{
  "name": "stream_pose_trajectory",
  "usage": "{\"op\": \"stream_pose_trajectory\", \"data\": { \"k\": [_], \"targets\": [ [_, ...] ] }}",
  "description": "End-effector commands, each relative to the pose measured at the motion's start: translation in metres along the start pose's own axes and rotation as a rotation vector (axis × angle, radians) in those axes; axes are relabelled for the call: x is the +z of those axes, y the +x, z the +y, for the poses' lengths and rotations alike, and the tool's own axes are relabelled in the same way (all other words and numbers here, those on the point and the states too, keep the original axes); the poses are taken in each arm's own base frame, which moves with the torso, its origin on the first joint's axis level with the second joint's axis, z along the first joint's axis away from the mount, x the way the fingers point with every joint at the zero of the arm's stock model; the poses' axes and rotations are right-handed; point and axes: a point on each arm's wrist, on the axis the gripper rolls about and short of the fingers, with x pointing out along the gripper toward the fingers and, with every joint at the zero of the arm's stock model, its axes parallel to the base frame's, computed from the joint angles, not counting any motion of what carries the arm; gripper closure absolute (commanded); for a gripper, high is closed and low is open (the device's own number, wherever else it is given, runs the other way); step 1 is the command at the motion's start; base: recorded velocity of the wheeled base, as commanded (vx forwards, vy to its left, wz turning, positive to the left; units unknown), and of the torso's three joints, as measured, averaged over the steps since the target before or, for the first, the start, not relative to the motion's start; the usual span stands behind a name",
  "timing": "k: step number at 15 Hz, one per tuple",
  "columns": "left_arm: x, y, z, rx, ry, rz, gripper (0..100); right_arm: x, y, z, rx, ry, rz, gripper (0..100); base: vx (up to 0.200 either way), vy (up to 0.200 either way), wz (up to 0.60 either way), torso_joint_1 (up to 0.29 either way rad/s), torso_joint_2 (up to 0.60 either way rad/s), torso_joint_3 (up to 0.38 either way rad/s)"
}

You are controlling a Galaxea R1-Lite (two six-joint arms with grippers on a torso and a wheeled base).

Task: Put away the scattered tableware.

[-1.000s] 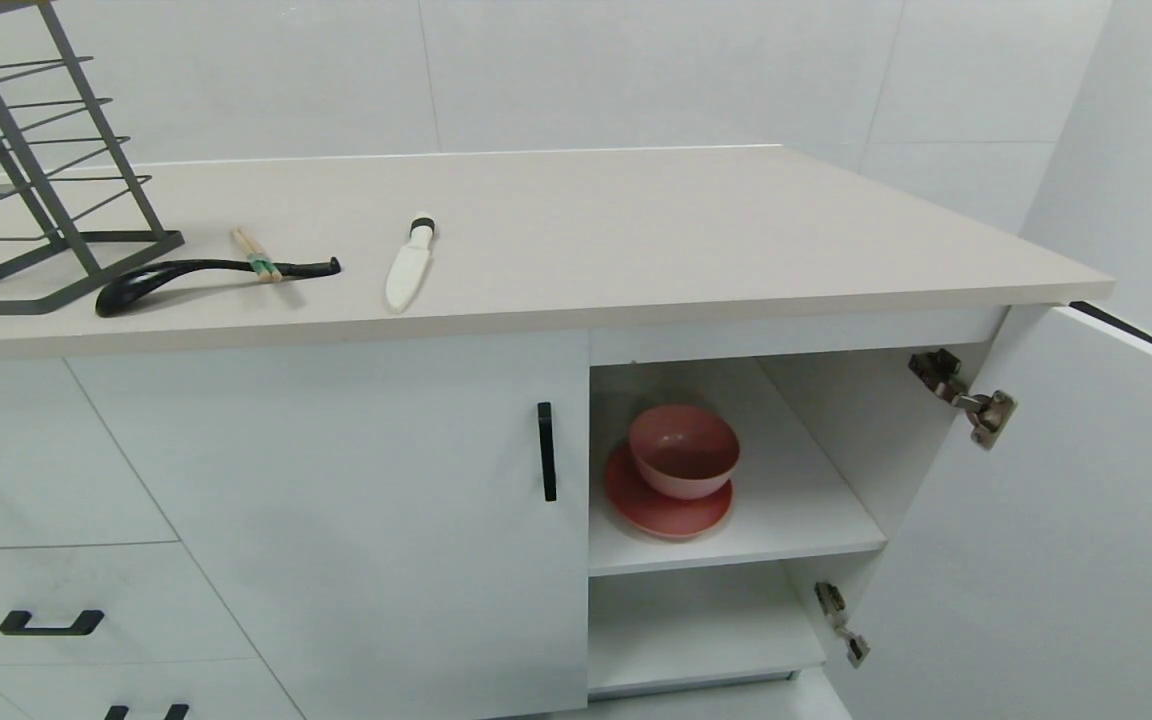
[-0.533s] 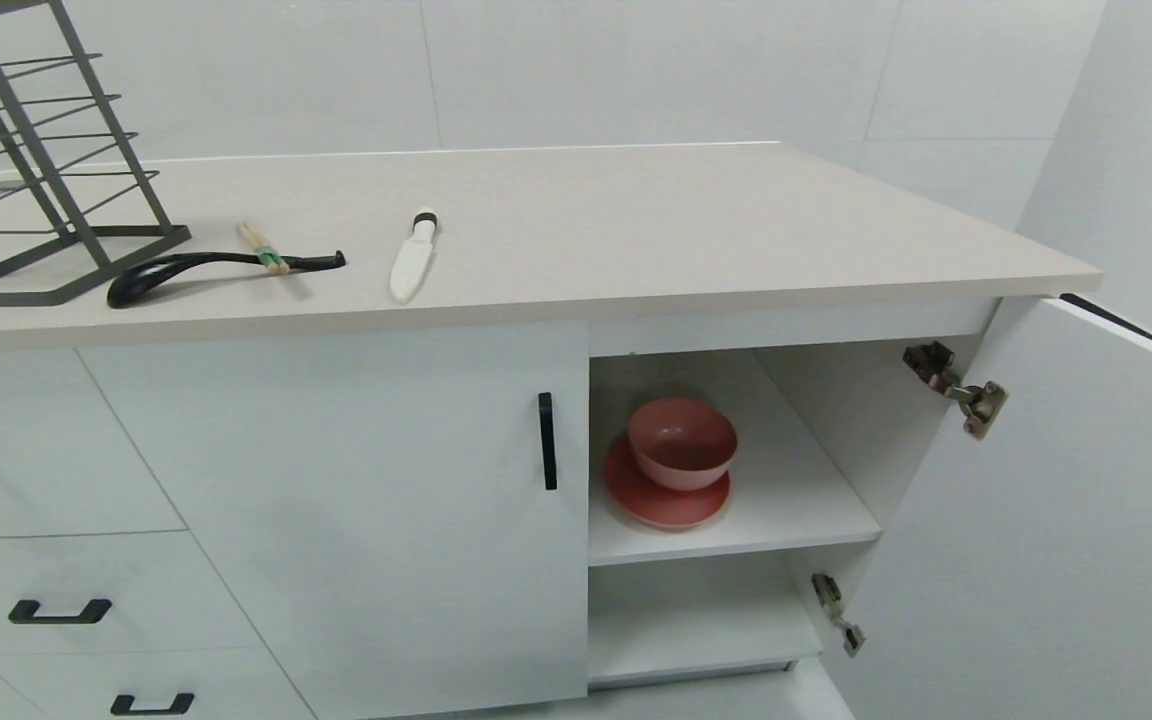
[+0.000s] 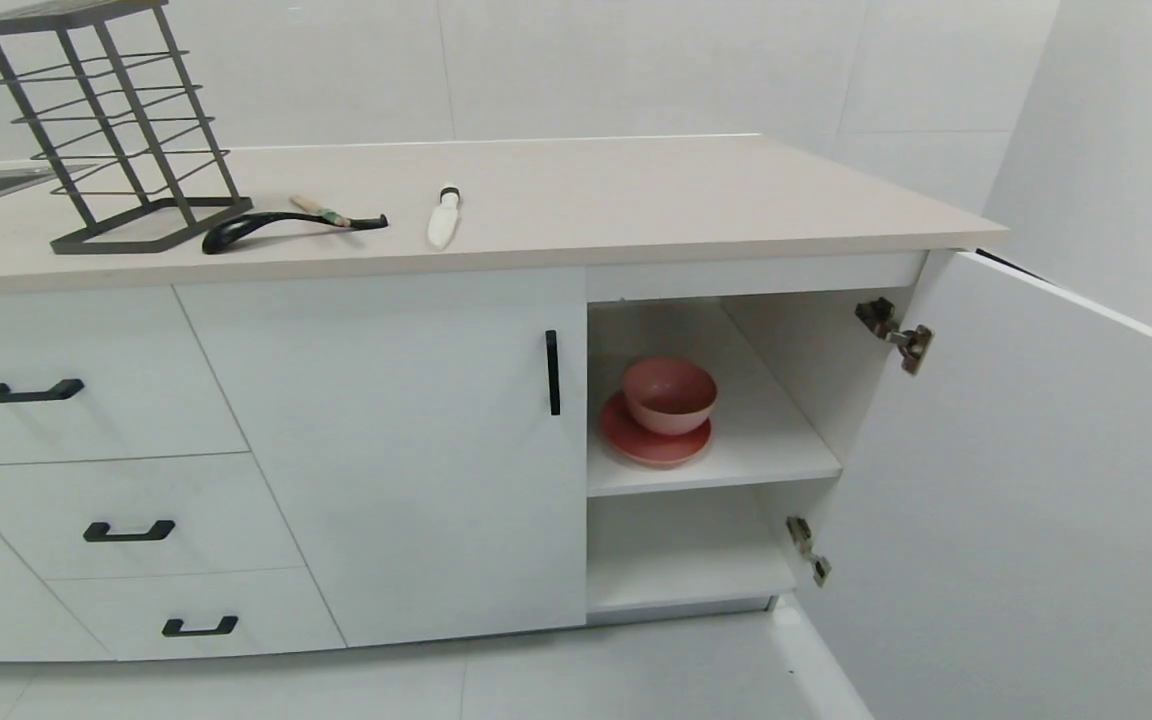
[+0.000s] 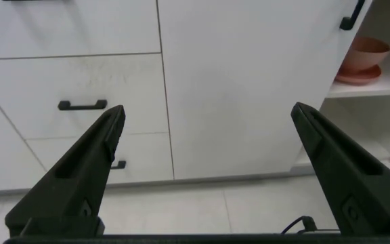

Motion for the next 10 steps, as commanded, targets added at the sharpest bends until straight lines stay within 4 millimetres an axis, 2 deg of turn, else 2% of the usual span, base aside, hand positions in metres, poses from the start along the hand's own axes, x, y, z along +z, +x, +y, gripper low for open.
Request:
{"op": "stream_pose_trajectory", "data": {
  "k": [1, 2, 10],
  "targets": [
    [0.0, 0.0, 0.0, 0.0, 0.0, 0.0, 0, 0.0, 0.0003, 0.0, 0.0, -0.001, 0.004, 100, -0.2, 0.0, 0.0, 0.002, -0.01, 0.007],
    [0.0, 0.0, 0.0, 0.0, 0.0, 0.0, 0, 0.0, 0.0003, 0.0, 0.0, -0.001, 0.004, 100, -0.2, 0.0, 0.0, 0.007, 0.0, -0.002],
    [0.0002, 0.0, 0.0, -0.001, -0.003, -0.002, 0, 0.0, 0.0003, 0.0, 0.0, 0.0, 0.004, 100, 0.0, -0.2, 0.0, 0.002, 0.0, 0.001]
  ]
}}
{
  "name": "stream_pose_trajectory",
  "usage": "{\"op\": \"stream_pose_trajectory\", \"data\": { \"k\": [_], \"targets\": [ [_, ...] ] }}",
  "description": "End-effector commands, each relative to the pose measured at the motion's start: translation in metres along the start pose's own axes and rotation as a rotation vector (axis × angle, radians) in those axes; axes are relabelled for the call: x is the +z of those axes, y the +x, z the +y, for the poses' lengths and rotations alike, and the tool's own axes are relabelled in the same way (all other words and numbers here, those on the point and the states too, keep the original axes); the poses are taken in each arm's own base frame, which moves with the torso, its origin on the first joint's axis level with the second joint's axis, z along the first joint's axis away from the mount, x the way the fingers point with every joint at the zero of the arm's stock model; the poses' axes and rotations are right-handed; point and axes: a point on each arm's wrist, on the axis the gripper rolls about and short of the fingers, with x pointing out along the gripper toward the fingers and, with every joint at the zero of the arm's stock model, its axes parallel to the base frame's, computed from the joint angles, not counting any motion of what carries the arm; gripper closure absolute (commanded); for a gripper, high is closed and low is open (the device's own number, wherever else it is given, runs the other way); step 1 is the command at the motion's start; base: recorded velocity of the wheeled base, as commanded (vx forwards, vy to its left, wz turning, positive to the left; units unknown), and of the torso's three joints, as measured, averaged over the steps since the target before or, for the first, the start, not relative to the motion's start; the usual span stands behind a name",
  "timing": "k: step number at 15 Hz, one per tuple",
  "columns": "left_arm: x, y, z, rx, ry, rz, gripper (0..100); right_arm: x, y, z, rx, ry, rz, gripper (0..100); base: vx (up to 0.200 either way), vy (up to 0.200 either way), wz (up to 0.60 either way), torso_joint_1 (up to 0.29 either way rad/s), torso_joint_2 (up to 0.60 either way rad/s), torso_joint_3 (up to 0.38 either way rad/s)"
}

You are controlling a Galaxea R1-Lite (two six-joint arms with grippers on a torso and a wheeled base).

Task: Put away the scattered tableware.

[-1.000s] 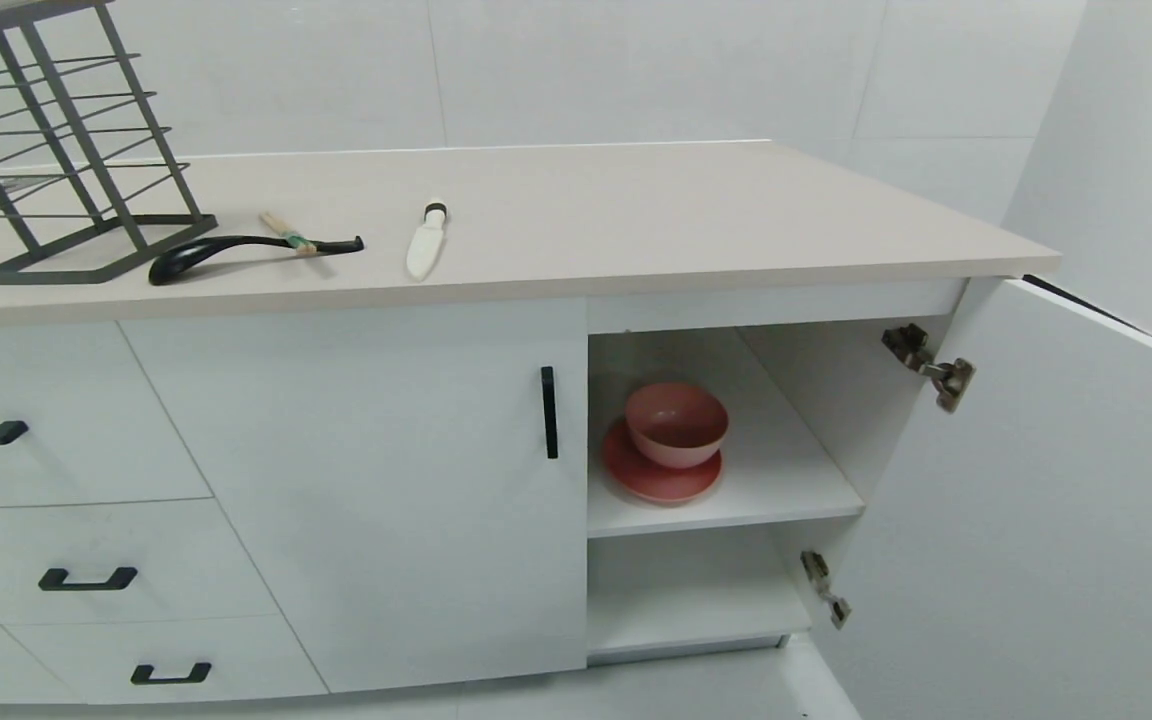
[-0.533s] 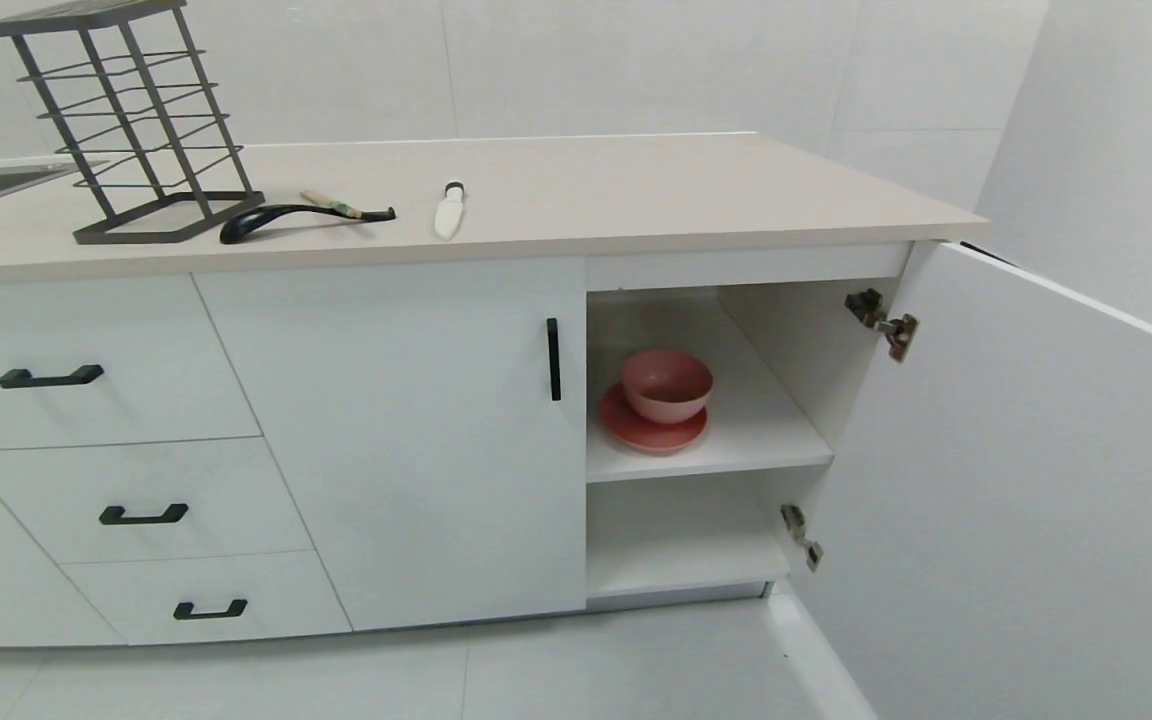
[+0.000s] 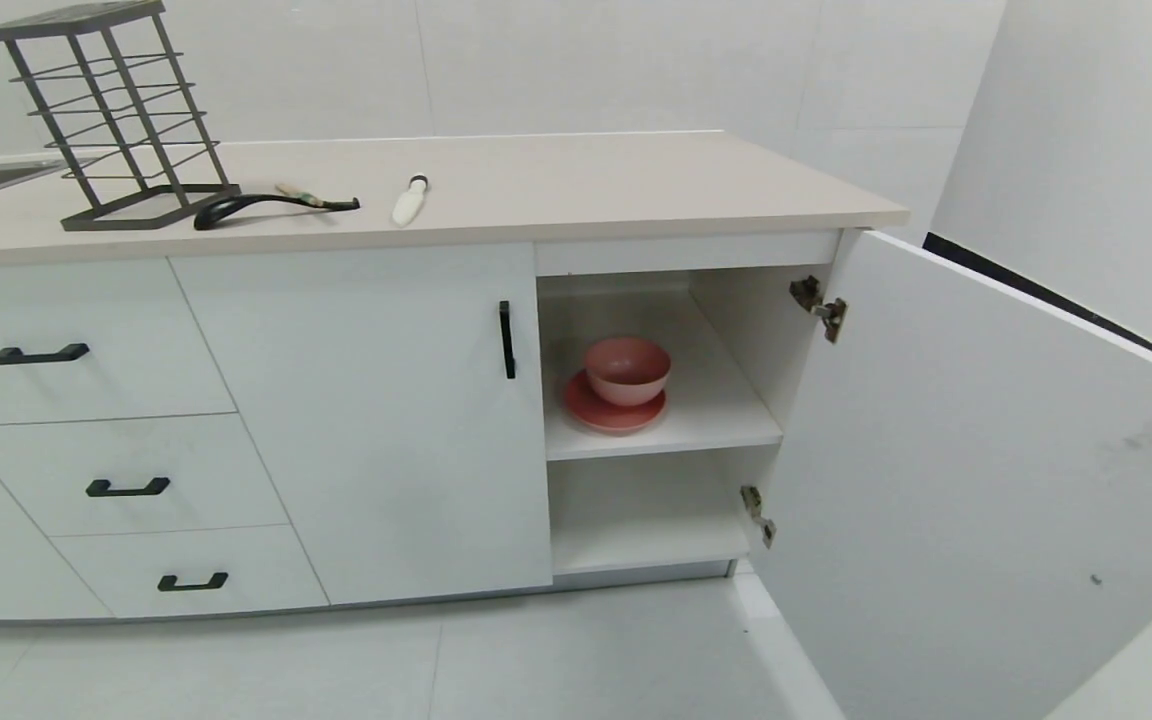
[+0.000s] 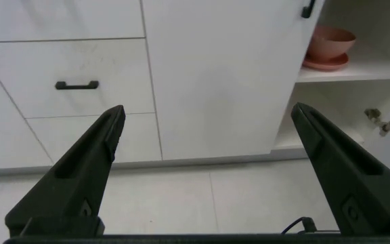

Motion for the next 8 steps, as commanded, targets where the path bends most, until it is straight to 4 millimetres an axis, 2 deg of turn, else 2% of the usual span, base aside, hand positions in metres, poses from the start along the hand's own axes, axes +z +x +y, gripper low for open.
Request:
{"op": "stream_pose_trajectory", "data": {
  "k": [1, 8],
  "targets": [
    [0.0, 0.0, 0.0, 0.001, 0.0, 0.0, 0, 0.0, 0.0003, 0.0, 0.0, -0.001, 0.004, 100, 0.0, -0.2, 0.0, 0.007, 0.0, -0.002],
    [0.0002, 0.0, 0.0001, 0.004, -0.019, -0.002, 0, 0.0, 0.0003, 0.0, 0.0, 0.001, 0.004, 100, 0.0, -0.2, 0.0, 0.002, 0.0, 0.004]
  ]
}}
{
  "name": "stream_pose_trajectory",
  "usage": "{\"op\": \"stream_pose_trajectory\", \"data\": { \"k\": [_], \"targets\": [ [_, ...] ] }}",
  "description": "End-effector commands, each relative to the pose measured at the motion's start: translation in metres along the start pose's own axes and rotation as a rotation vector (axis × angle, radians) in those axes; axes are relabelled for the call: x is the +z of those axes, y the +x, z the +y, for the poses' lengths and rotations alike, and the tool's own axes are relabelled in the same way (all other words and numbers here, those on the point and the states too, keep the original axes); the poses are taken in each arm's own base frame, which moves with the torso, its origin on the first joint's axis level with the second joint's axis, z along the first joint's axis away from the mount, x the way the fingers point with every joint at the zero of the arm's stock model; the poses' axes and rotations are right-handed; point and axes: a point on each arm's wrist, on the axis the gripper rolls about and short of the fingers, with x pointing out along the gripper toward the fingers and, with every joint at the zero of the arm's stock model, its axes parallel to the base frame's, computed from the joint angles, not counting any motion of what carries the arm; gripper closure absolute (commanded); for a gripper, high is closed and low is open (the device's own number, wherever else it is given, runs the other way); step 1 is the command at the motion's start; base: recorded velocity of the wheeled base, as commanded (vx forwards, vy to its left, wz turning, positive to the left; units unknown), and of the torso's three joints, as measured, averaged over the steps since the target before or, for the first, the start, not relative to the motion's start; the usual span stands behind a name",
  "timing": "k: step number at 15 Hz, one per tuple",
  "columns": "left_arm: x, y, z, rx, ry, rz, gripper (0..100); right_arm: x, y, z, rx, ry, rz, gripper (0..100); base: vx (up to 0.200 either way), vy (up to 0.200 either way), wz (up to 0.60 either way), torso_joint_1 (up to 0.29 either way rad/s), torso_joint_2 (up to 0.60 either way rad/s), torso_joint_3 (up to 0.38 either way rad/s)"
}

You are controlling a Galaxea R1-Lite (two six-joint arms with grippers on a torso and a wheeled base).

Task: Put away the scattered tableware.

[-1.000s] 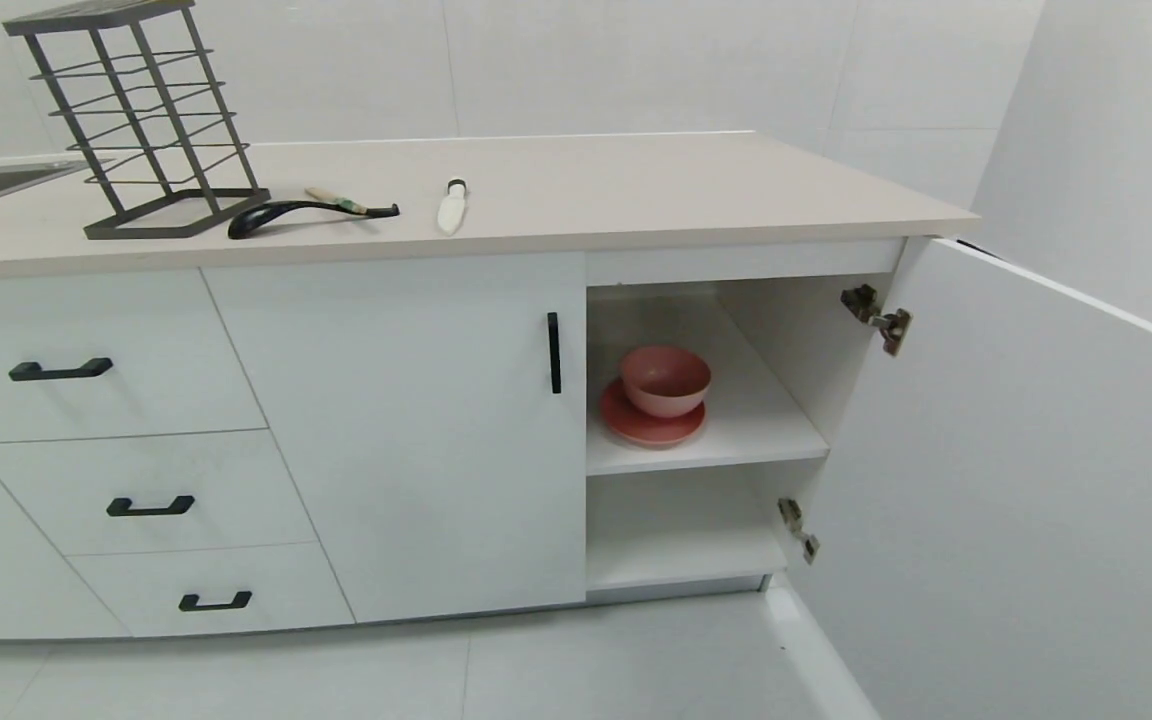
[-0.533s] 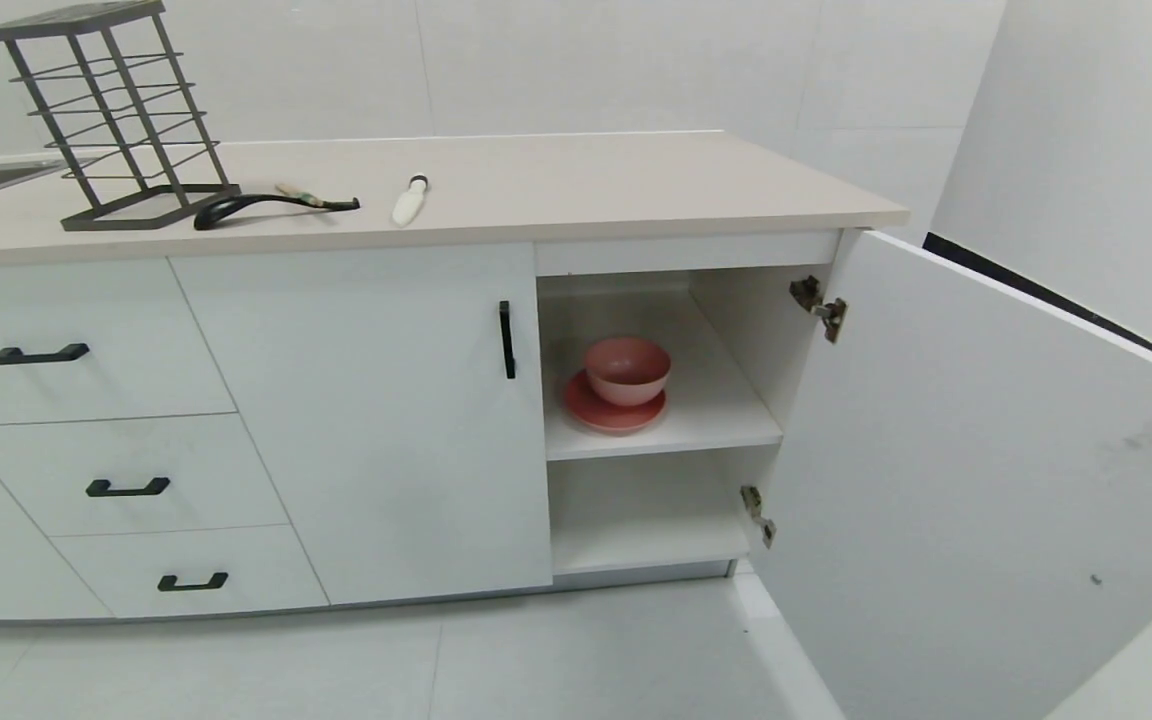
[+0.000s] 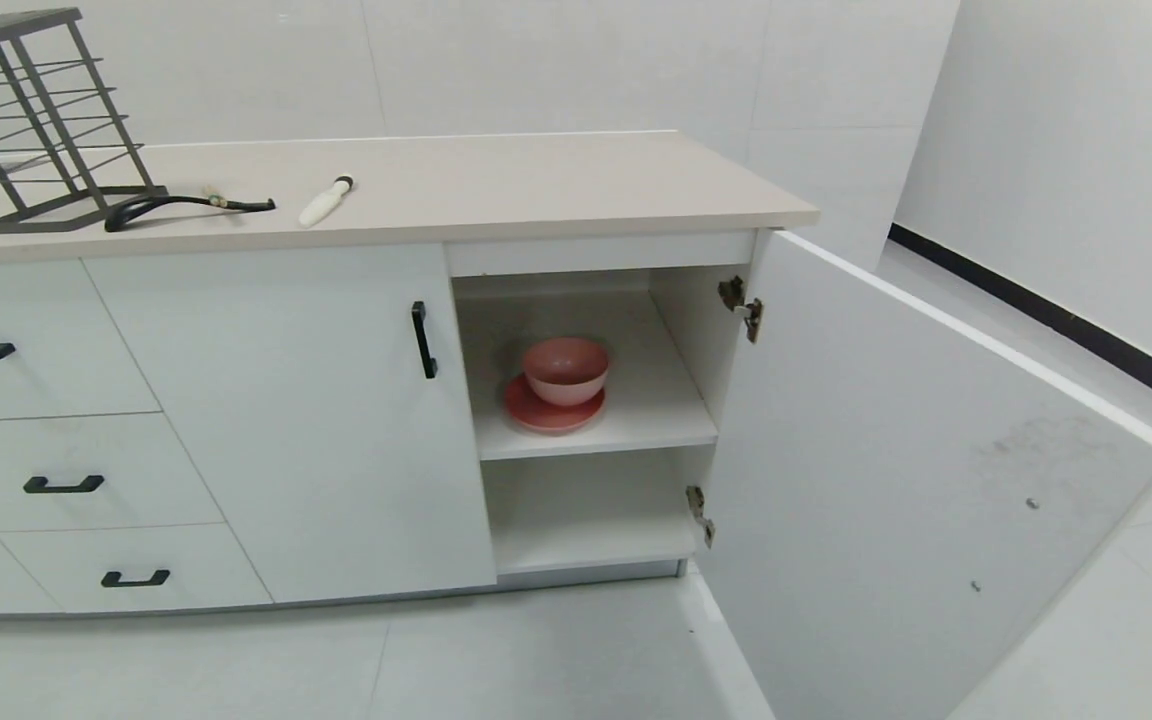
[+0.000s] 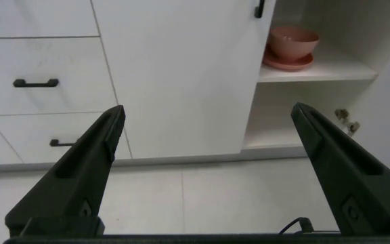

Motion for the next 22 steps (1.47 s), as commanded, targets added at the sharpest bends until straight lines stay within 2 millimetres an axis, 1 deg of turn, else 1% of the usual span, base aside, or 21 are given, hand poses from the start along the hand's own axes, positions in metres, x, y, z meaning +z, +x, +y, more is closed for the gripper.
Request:
{"op": "stream_pose_trajectory", "data": {
  "k": [1, 7, 10, 14, 16, 17, 19, 20, 21, 22],
  "targets": [
    [0.0, 0.0, 0.0, 0.001, -0.001, 0.0, 0, 0.0, 0.0, 0.0, -0.001, 0.0, 0.004, 100, 0.0, -0.2, 0.0, 0.002, 0.0, -0.002],
    [0.0, 0.0, 0.0, 0.006, -0.001, -0.002, 0, 0.0, 0.0, 0.0, 0.0, 0.0, 0.004, 100, 0.0, -0.2, 0.0, 0.005, 0.0, 0.005],
    [0.0, 0.0, 0.0, 0.003, -0.001, 0.0, 0, 0.0, 0.0, 0.0, 0.0, 0.001, 0.003, 100, -0.2, 0.0, 0.0, 0.004, 0.0, -0.001],
    [0.0, 0.0, 0.0, 0.004, -0.001, 0.0, 0, 0.0, 0.0, 0.0, 0.001, 0.017, -0.002, 100, 0.0, 0.0, 0.0, 0.0, 0.0, 0.0],
    [0.0, 0.0, 0.0, 0.004, -0.001, 0.0, 0, 0.022, -0.002, 0.001, 0.021, 0.02, -0.183, 100, 0.0, 0.0, 0.0, 0.0, 0.0, 0.0],
    [0.0, 0.0, 0.0, 0.004, -0.001, 0.0, 0, 0.042, -0.001, 0.004, 0.087, 0.005, -0.19, 100, 0.0, 0.0, 0.0, 0.0, 0.0, 0.0],
    [0.0, 0.0, 0.0, 0.006, -0.003, 0.0, 0, 0.068, 0.021, 0.007, 0.209, -0.046, -0.069, 100, 0.0, 0.0, 0.0, 0.0, 0.0, 0.0],
    [0.0, 0.0, 0.0, 0.006, -0.001, -0.002, 0, 0.077, 0.035, 0.007, 0.253, -0.083, -0.022, 100, 0.0, 0.0, 0.0, 0.0, 0.0, 0.0],
    [0.0, 0.0, 0.0, 0.004, 0.0, 0.0, 0, 0.081, 0.043, 0.008, 0.286, -0.092, -0.006, 100, 0.0, 0.0, 0.0, 0.0, 0.0, 0.0],
    [0.0, 0.0, 0.0, 0.003, 0.002, 0.0, 0, 0.088, 0.059, 0.01, 0.372, -0.093, 0.005, 100, 0.0, 0.0, 0.0, 0.0, 0.0, 0.0]
  ]
}}
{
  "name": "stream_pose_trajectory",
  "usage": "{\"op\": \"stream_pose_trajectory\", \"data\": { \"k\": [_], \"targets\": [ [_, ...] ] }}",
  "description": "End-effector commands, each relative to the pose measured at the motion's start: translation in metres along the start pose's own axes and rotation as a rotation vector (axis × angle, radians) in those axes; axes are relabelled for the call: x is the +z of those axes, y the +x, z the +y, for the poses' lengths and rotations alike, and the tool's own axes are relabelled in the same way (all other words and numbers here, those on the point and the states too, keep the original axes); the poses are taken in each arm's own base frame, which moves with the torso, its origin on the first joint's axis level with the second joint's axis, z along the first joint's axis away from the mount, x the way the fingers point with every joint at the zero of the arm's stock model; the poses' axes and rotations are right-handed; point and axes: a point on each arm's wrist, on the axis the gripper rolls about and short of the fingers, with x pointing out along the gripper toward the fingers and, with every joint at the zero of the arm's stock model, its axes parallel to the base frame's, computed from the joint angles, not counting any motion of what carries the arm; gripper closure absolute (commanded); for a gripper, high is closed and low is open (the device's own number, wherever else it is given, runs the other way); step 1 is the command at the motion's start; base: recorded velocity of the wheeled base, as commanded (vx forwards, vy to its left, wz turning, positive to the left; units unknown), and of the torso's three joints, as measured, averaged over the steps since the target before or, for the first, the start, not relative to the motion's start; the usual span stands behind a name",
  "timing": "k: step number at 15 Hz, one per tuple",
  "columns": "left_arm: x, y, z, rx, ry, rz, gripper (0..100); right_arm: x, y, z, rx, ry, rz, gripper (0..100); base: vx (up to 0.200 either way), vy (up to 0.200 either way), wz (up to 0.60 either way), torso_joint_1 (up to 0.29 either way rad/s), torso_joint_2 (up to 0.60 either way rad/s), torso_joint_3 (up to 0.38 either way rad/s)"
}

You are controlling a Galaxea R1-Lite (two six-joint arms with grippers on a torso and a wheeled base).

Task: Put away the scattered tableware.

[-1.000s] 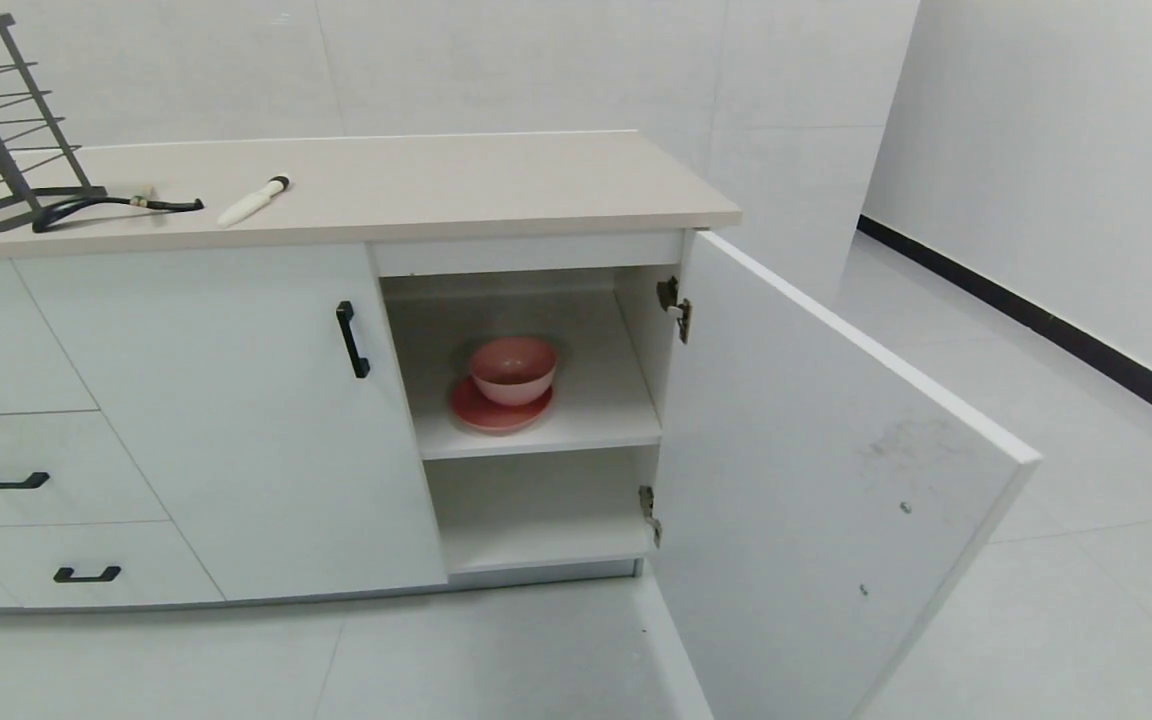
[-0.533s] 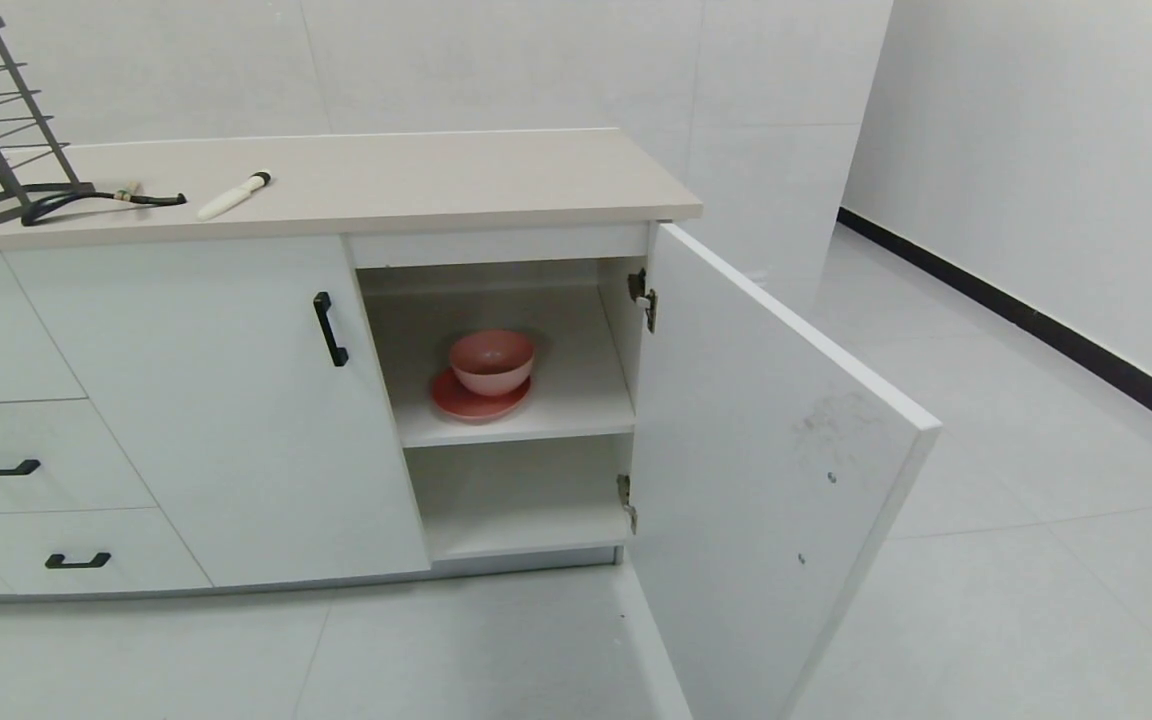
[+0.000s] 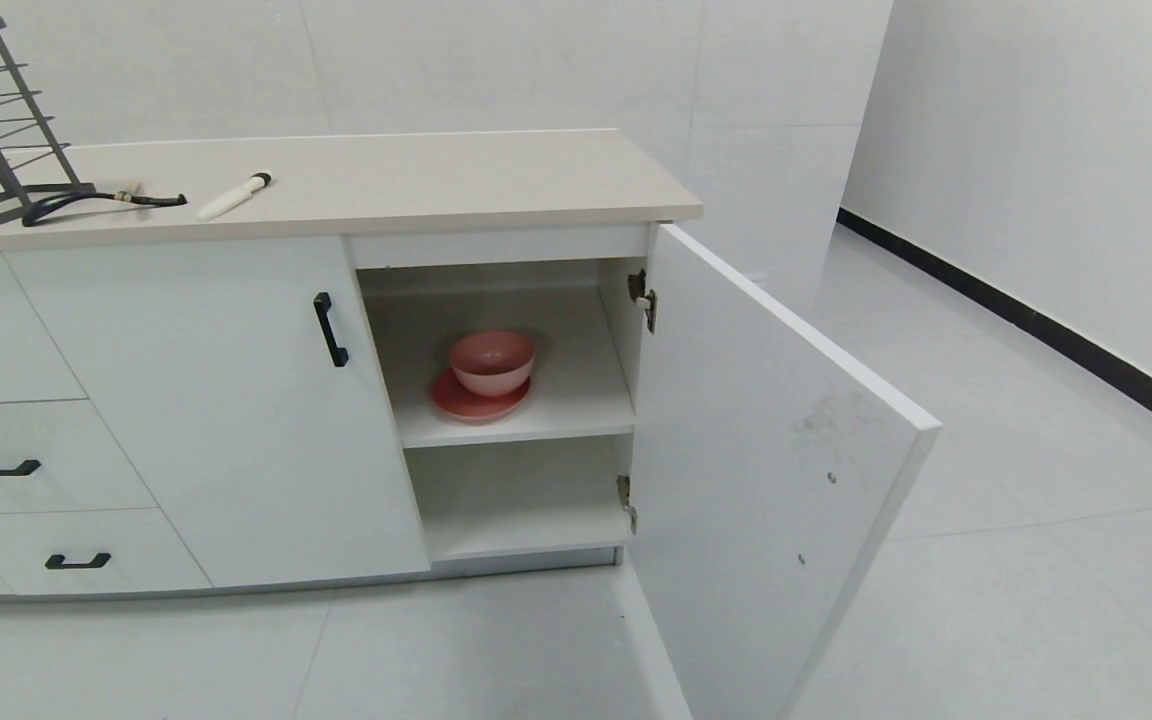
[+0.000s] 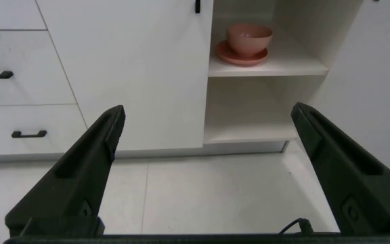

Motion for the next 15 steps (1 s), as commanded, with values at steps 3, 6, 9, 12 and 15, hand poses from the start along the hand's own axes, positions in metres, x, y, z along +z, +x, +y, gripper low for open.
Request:
{"op": "stream_pose_trajectory", "data": {
  "k": [3, 6, 9, 12, 15],
  "targets": [
    [0.0, 0.0, 0.0, 0.001, -0.001, 0.0, 0, 0.022, 0.076, -0.009, 0.287, 0.018, 0.141, 100, 0.0, 0.0, 0.0, 0.0, 0.0, 0.0],
    [0.0, 0.0, 0.0, 0.001, -0.003, 0.0, 0, 0.023, 0.108, -0.004, 0.414, -0.014, 0.165, 100, 0.0, 0.0, 0.0, 0.0, 0.0, 0.0],
    [0.0, 0.0, 0.0, -0.002, -0.004, 0.0, 0, 0.013, 0.139, -0.004, 0.429, -0.018, 0.217, 100, 0.0, 0.0, 0.0, 0.0, 0.0, 0.0],
    [0.0, 0.0, 0.0, -0.002, -0.006, 0.002, 0, 0.0, 0.175, -0.004, 0.466, -0.023, 0.181, 100, 0.0, 0.0, 0.0, 0.0, 0.0, 0.0],
    [0.0, 0.0, 0.0, 0.0, -0.024, 0.0, 0, -0.014, 0.199, -0.002, 0.557, -0.036, 0.137, 100, 0.0, 0.0, 0.0, 0.0, 0.0, 0.0]
  ]
}}
